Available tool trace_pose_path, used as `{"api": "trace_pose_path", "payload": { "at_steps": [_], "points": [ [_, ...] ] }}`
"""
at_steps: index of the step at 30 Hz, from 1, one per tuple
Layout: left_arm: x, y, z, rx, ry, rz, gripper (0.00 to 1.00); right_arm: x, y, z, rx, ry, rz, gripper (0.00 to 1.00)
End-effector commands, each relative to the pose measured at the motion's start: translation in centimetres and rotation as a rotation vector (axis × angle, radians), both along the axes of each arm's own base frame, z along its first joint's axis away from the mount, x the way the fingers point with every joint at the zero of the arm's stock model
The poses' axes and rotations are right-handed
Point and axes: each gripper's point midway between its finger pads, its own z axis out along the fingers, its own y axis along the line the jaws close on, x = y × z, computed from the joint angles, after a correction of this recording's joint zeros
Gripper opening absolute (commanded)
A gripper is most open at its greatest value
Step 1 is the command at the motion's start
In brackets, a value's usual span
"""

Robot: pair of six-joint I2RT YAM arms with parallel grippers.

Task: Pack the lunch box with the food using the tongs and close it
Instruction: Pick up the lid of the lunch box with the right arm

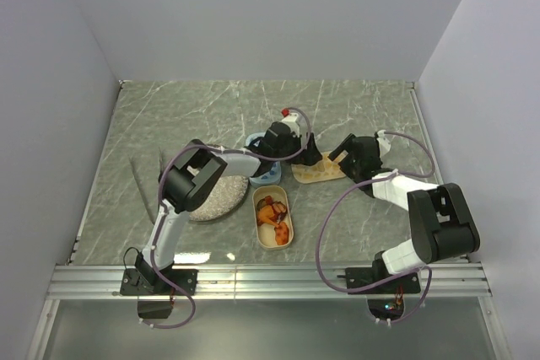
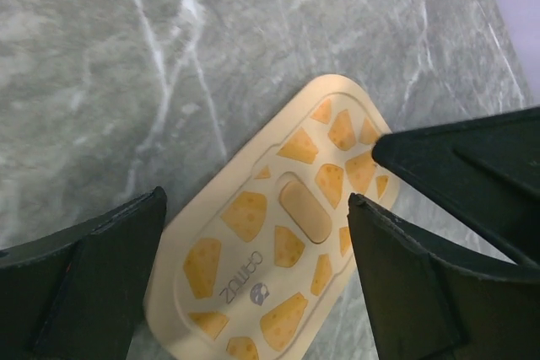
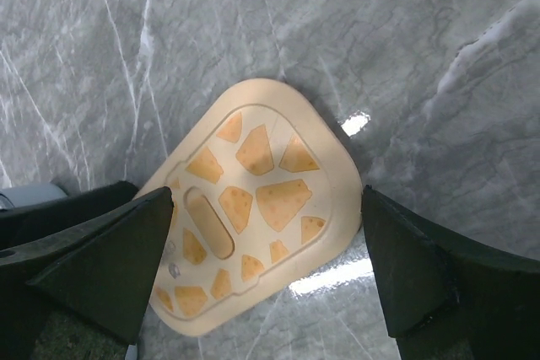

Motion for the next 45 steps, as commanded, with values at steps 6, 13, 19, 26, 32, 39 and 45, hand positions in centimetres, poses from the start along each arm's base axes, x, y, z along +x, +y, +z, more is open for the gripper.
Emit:
{"api": "trace_pose_path", "payload": {
  "at_steps": [6,13,19,26,32,39,45],
  "points": [
    [-6.0,-1.3,-0.4,0.000,0.100,-0.086,0.95,1.0,-0.4,2.8,0.041,-0.110,-0.030,1.00],
    [-10.4,-2.3,-0.2,-0.034,0.133,-0.180,0.95,1.8,0.2,2.2,0.081,-0.104,-0.012,1.00],
    [-11.3,-2.5,-0.9,-0.009,0.138,-0.174,0.94,0.6,-0.8,3.1,0.062,-0.139,-0.044,0.99],
    [-10.4,-1.8,-1.1,0.041,0.095,-0.128,0.94,-3.7,-3.2,5.4,0.025,-0.225,-0.112,0.99],
    [-10.2,-2.4,-0.6,0.036,0.079,-0.147,0.93,-6.6,-2.9,4.6,0.071,-0.224,-0.095,0.99],
    [-10.8,-2.5,-0.2,0.028,0.069,-0.183,0.85,-8.3,-1.9,2.6,0.125,-0.176,-0.060,0.99],
    [-11.6,-2.9,-0.5,0.034,0.077,-0.216,0.84,-8.7,-0.7,1.2,0.163,-0.129,-0.015,0.99]
  ]
}}
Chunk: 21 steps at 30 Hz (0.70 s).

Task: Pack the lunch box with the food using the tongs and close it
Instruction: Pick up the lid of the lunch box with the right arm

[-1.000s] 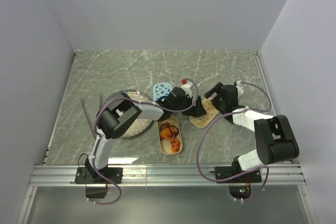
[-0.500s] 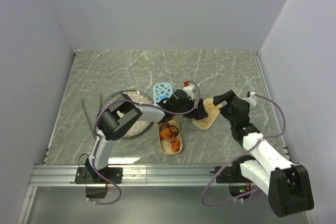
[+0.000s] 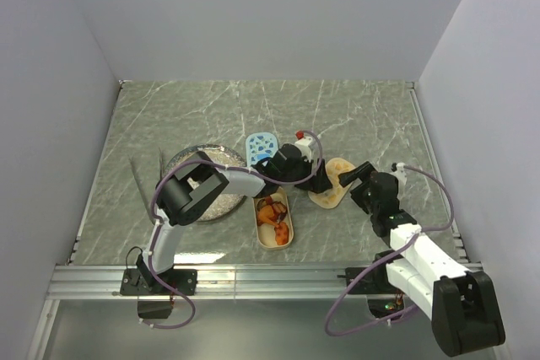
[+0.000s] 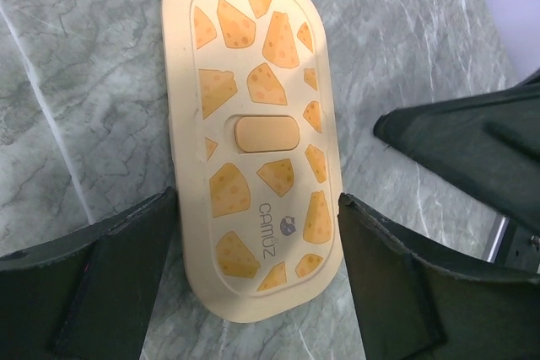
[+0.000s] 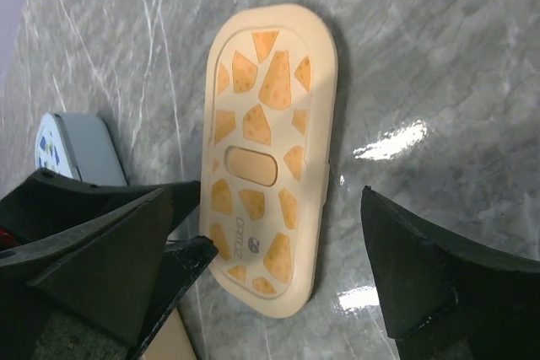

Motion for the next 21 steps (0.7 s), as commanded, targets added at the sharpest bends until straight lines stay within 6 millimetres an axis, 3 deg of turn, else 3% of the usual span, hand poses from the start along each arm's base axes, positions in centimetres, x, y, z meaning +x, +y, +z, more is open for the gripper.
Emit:
{"api": "trace_pose_path", "payload": {
  "at_steps": [1,8,14,21],
  "points": [
    [-1.9,0.2,-0.5,0.050,0.028,-0.054,0.84,-0.1,1.1,-0.5,0.052,0.011,0.040,0.98],
    [-2.0,0.9,-1.6,0.113,0.027,-0.052,0.82,-0.2,2.7,-1.2,0.083,0.031,0.068,0.98],
    [-3.0,0.6,-2.4,0.133,0.034,-0.086,0.72,0.1,3.4,-1.7,0.105,0.040,0.074,0.98],
    [-3.7,0.4,-2.9,0.148,0.033,-0.113,0.72,0.7,4.8,-3.4,0.097,0.072,0.091,0.97]
  ]
}}
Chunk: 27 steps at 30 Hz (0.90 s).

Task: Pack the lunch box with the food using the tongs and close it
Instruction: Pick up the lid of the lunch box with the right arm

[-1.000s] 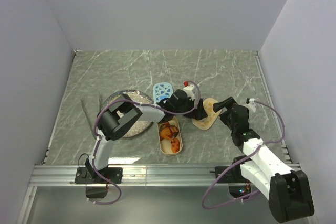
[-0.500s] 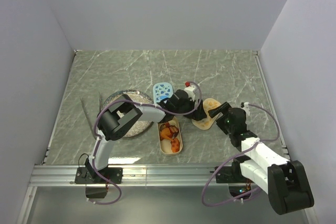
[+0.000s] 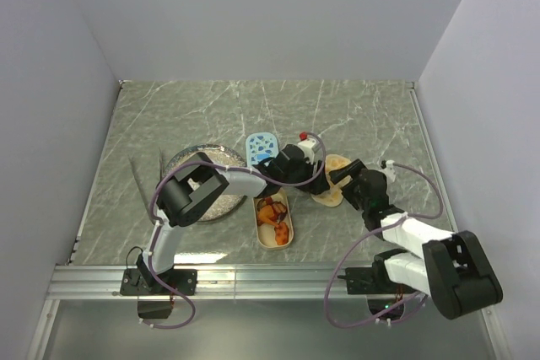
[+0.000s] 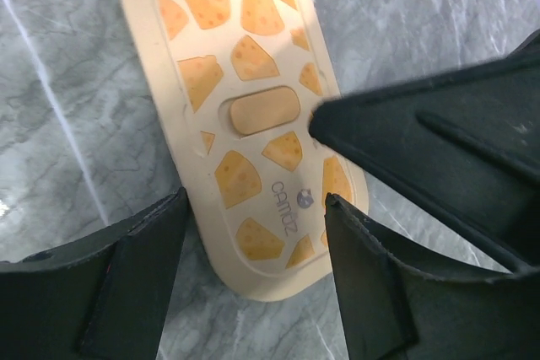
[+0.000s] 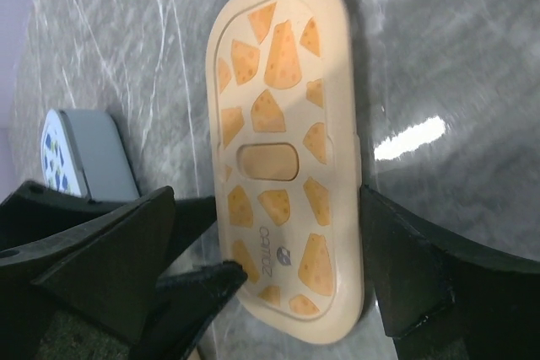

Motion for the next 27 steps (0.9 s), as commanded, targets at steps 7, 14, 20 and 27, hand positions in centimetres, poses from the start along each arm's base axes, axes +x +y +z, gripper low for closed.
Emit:
{"api": "trace_pose_path", "payload": {
  "at_steps": [7,14,20,27],
  "points": [
    [-3.3,-0.1,-2.9,0.085,0.085,-0.093,0.73,-0.4,4.5,-2.2,-0.005,0.058,0.144,0.87],
    [-2.9,-0.8,-3.4,0.091,0.083,-0.101,0.73,-0.2,6.7,-1.1,-0.046,0.007,0.280,0.74],
    [-2.9,-1.1,-3.6,0.083,0.086,-0.115,0.72,-0.3,7.4,-0.6,-0.071,-0.020,0.356,0.57],
    [-3.0,-1.2,-3.3,0.077,0.081,-0.127,0.72,-0.2,8.1,1.8,-0.037,-0.128,0.393,0.49]
  ]
}}
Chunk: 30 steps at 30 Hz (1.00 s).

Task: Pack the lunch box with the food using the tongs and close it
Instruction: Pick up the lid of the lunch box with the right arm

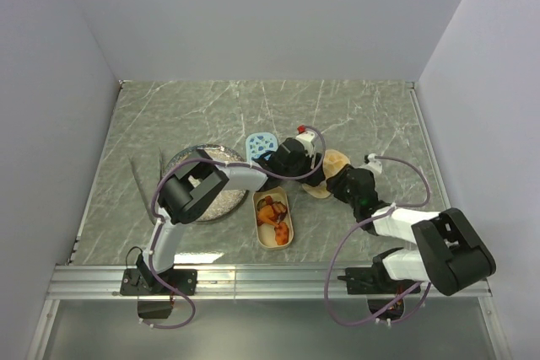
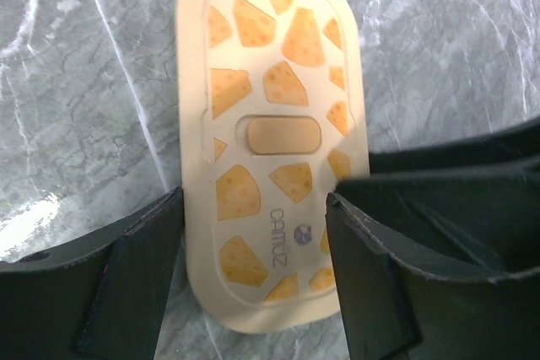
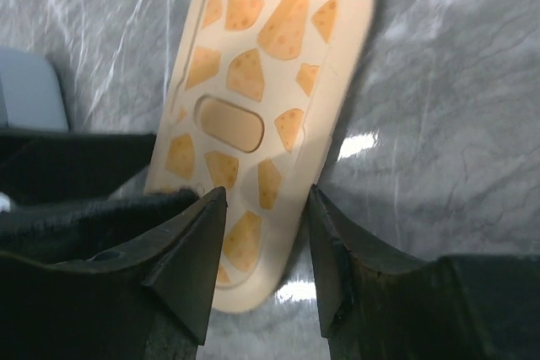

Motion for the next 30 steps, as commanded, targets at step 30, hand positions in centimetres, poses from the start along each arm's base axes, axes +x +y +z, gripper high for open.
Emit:
{"api": "trace_pose_path", "payload": {
  "at_steps": [30],
  "points": [
    [-9.6,-2.2,-0.9,-0.078,0.198,-0.268,0.67,-2.0,2.5,5.8,0.267,-0.263,0.046,0.44]
  ]
}}
